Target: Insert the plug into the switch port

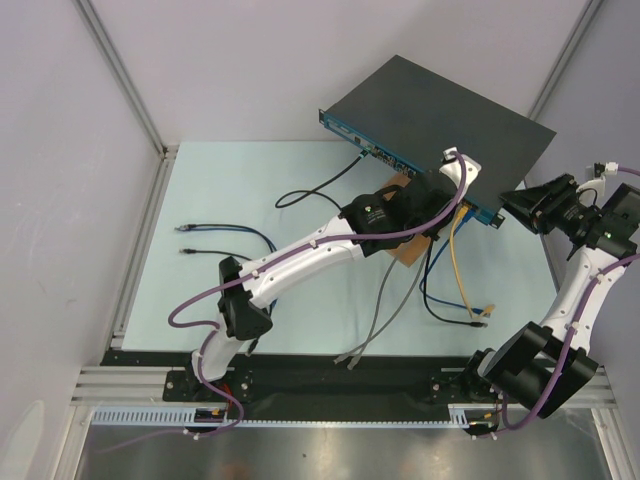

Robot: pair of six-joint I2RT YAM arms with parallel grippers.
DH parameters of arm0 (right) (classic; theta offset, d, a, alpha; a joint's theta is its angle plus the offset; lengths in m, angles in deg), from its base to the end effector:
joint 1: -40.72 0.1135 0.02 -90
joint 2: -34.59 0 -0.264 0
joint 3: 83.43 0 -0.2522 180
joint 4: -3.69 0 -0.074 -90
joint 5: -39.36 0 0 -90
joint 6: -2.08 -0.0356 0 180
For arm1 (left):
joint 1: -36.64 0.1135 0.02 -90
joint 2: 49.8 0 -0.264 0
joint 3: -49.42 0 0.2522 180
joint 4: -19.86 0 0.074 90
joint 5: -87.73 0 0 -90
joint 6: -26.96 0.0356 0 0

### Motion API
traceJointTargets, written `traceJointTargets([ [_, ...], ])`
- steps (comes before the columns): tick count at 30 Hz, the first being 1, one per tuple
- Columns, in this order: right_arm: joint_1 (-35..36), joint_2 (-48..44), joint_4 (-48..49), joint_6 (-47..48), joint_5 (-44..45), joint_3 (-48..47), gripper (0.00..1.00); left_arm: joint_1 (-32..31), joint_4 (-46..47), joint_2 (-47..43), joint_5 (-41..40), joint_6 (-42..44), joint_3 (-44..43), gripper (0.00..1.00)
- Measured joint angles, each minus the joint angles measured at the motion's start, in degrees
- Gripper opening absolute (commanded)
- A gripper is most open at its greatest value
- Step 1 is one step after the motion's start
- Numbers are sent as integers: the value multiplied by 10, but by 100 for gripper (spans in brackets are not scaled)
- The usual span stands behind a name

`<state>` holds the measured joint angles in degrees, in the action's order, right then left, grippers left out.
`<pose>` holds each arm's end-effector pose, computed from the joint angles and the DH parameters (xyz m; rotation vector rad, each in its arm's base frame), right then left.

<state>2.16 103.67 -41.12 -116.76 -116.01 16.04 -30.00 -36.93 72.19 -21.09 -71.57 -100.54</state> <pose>0.2134 -0.1287 0.3613 0.4921 1.8857 1.0934 0.1997 -0.4333 0.4038 0.8274 1.9067 -0.4742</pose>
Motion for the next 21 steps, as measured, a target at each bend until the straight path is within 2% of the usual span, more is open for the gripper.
traceJointTargets([
  [3,0,0,0,0,0,0,52,0,0,0,0,-1,0,0],
  [11,1,0,1,0,1,0,51,0,0,0,0,-5,0,0],
  [21,1,0,5,-3,1,0,59,0,0,0,1,-5,0,0],
])
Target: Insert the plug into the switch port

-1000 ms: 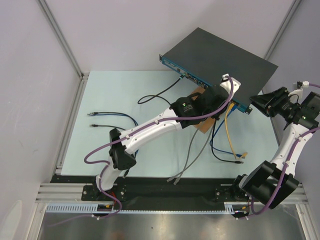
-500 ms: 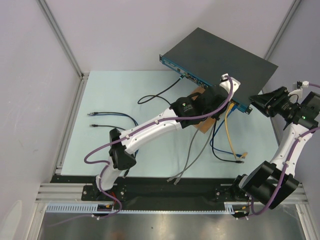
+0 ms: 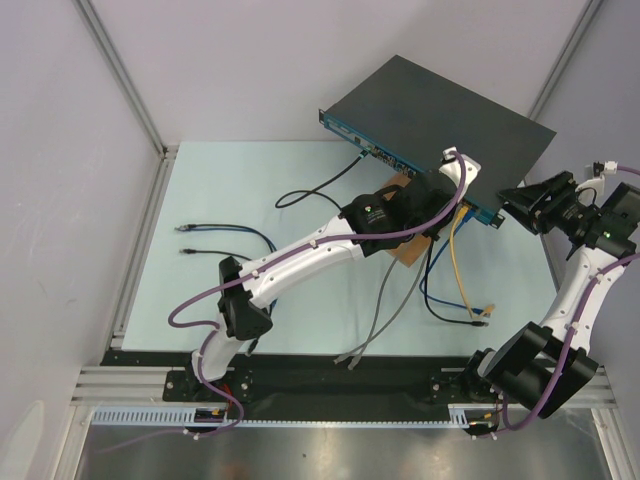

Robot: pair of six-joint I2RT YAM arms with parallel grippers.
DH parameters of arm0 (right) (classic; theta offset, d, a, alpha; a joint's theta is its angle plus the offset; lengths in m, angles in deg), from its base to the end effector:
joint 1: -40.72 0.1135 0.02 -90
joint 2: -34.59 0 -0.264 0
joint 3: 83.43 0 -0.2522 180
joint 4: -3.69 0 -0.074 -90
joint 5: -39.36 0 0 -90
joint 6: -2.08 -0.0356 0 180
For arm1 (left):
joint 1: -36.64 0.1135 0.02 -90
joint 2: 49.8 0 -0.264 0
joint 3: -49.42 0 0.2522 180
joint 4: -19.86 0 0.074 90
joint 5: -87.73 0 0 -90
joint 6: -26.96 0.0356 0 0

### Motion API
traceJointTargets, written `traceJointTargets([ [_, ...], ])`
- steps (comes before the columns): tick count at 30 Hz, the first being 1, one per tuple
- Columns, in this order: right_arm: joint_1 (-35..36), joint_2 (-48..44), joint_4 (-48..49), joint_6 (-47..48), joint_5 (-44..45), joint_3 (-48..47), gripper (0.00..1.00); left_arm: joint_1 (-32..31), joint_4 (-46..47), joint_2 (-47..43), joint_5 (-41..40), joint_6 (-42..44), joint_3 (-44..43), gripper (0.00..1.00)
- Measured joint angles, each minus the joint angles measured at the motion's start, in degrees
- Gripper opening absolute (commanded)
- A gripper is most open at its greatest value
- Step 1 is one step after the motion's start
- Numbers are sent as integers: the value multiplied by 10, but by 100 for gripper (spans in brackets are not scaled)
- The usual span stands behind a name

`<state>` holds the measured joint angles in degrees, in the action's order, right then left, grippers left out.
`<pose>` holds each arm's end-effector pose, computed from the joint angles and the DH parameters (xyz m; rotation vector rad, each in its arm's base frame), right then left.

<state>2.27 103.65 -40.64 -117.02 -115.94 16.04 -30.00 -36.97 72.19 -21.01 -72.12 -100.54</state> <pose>0.2139 -0.1286 0.3620 0.4884 1.8830 1.0914 0.1996 -0.4333 0.4037 0.8200 1.9120 -0.4809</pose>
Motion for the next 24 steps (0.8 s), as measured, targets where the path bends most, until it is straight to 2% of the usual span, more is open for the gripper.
traceJointTargets([
  [8,0,0,0,0,0,0,59,0,0,0,0,0,0,0],
  [17,1,0,0,2,0,0,64,0,0,0,5,0,0,0],
  [24,1,0,0,2,0,0,61,-1,0,0,4,1,0,0],
])
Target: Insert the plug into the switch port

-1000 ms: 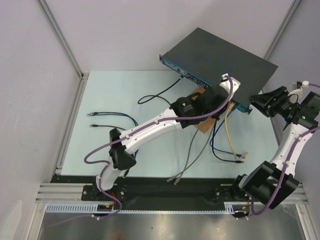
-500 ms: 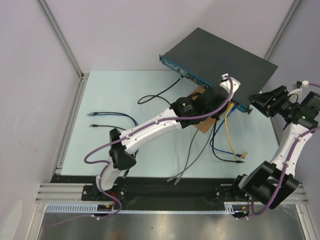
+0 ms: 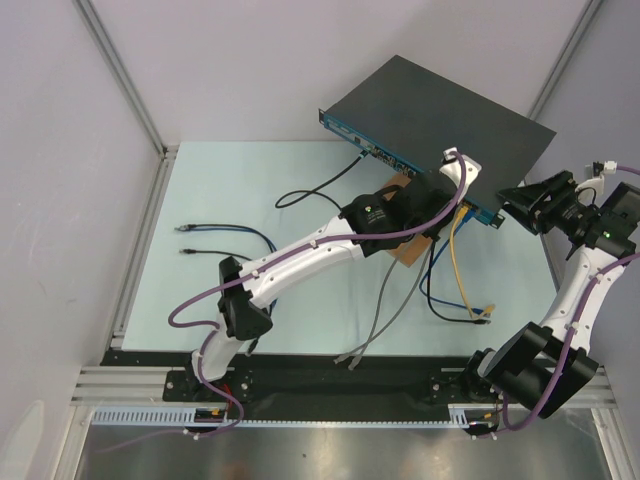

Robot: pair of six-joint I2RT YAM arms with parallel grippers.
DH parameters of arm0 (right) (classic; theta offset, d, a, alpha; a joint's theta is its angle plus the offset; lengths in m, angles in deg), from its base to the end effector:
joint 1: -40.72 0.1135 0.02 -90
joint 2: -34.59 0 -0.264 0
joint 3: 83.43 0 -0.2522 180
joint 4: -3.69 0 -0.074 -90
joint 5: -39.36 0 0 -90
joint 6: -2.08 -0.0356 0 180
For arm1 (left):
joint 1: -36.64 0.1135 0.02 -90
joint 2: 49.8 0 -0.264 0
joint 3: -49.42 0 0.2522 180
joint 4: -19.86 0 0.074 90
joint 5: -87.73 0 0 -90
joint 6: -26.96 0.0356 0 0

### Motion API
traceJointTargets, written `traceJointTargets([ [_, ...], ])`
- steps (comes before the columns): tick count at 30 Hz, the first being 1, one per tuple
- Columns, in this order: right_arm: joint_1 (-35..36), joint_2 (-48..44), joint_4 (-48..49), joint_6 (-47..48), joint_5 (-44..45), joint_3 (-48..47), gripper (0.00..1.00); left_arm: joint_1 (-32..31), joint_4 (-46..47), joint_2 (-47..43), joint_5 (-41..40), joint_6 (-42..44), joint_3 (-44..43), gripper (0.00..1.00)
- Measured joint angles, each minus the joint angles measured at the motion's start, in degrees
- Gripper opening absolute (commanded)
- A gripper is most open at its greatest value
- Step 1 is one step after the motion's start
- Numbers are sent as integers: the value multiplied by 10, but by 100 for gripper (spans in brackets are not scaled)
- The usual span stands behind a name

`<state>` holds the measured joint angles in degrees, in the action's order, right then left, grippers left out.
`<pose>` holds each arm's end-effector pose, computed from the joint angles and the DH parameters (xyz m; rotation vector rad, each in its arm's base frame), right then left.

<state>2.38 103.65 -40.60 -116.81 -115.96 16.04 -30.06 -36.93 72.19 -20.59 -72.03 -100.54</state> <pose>0.2142 -0.1282 0.3621 0.4822 1.8837 1.0902 0.1990 -0.4337 0.4037 0.8272 1.9107 -0.4878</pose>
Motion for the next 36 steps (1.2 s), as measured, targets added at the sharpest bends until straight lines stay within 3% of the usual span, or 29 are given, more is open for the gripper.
traceJointTargets([
  [24,4,0,-5,7,6,0,53,4,9,12,24,14,-23,0],
  [36,-2,-8,14,-3,-1,1,20,9,12,19,18,15,-24,0],
])
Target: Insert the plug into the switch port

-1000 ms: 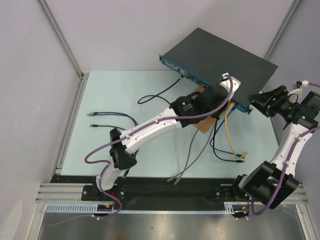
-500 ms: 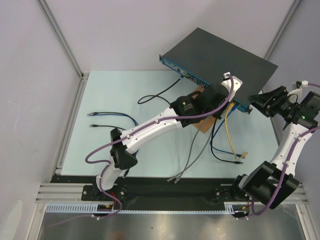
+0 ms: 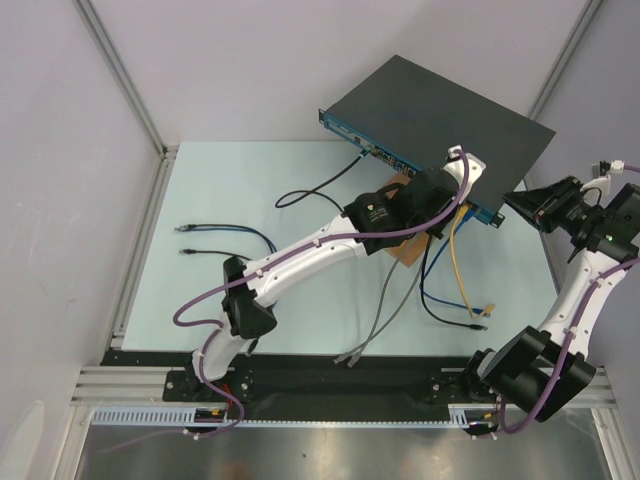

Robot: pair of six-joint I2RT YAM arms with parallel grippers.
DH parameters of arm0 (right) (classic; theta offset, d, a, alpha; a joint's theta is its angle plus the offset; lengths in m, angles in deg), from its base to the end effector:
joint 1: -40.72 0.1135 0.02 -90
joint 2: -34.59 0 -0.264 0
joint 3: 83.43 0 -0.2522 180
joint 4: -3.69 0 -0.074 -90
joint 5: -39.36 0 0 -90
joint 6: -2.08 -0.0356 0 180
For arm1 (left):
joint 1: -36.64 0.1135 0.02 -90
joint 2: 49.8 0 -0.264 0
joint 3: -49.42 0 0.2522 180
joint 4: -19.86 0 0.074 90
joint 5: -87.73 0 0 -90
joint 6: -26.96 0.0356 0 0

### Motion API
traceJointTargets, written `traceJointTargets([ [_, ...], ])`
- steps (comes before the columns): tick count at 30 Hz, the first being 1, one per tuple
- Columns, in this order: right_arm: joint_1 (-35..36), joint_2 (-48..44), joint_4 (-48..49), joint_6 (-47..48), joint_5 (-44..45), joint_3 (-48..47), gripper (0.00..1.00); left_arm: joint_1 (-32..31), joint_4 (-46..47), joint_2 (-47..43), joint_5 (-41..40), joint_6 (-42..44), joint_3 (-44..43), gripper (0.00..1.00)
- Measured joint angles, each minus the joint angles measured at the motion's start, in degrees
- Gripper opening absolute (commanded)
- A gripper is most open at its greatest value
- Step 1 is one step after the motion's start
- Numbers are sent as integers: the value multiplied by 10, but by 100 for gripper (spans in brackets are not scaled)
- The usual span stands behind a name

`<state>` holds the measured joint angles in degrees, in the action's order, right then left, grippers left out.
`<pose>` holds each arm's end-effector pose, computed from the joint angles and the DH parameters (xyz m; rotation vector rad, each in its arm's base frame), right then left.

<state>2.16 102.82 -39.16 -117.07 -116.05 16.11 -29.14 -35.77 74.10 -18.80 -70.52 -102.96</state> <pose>0.2118 -0.1274 0.3669 0.4566 1.8664 1.0703 0.2083 -0.4383 0.4035 0.8412 1.8824 -0.5093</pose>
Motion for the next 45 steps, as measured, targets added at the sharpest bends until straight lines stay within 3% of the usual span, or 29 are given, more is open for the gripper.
traceJointTargets([
  [8,-1,-7,38,-23,-8,16,14,2,3,0,5,1,0,0],
  [9,-1,-7,42,-24,-8,18,17,3,3,0,5,1,0,0],
  [12,-1,-8,46,-24,-9,19,58,3,5,0,6,5,0,0],
  [15,5,-3,37,-18,-11,25,70,3,7,0,9,5,0,0],
  [24,-26,41,-37,36,-64,21,79,3,15,0,14,6,5,0],
  [29,-20,52,31,-8,-89,42,80,3,18,0,14,6,6,0],
  [32,-8,52,104,-64,-99,68,74,3,19,0,14,6,8,0],
  [38,24,53,211,-152,-104,90,48,3,20,0,11,5,10,0],
  [41,25,52,236,-180,-107,102,24,4,23,0,11,5,14,0],
  [42,25,52,244,-187,-108,105,5,4,25,-1,10,5,15,0],
  [43,25,52,251,-193,-109,108,0,4,30,-1,9,4,18,0],
  [45,26,51,265,-205,-110,115,0,4,33,-2,7,4,21,0],
])
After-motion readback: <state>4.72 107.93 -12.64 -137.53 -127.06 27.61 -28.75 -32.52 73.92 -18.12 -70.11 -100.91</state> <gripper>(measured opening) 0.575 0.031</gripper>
